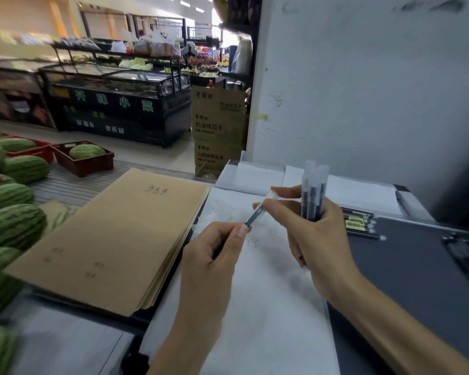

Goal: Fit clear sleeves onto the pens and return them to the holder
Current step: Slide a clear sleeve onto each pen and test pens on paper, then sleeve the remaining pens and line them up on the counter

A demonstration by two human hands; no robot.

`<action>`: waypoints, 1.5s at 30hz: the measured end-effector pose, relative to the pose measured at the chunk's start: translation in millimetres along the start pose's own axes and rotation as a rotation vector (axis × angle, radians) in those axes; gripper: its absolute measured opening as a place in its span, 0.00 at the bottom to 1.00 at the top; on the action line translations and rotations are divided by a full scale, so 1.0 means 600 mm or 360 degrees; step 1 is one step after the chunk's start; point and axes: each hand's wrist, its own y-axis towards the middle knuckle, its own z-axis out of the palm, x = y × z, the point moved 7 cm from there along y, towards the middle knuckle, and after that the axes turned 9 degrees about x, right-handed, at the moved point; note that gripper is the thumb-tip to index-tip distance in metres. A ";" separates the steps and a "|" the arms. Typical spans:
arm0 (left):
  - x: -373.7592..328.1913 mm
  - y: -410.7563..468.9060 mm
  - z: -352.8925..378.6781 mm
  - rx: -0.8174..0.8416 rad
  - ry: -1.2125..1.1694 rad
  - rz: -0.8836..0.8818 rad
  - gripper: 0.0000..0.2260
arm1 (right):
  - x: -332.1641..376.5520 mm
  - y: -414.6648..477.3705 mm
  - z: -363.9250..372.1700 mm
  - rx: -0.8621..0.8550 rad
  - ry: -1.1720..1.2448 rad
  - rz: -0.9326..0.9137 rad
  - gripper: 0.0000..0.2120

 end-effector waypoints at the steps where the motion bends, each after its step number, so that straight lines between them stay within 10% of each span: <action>1: -0.001 0.001 0.003 0.0006 -0.0019 -0.0010 0.08 | 0.003 -0.001 0.003 0.0009 0.0008 0.0019 0.13; 10: -0.006 0.001 0.018 0.0179 -0.0089 -0.0060 0.04 | -0.024 -0.021 0.042 0.0097 0.0163 0.0231 0.08; 22: -0.005 -0.003 0.039 0.0207 0.0356 -0.0234 0.09 | -0.002 -0.091 -0.072 -0.0457 -0.0010 0.0134 0.20; 33: -0.027 -0.028 0.098 0.0510 0.1638 0.0338 0.05 | 0.001 -0.132 -0.214 -0.0625 -0.0174 -0.0078 0.14; 45: -0.102 0.017 0.186 0.0422 0.1517 0.0518 0.07 | -0.011 -0.151 -0.219 -0.0528 -0.0393 -0.0029 0.10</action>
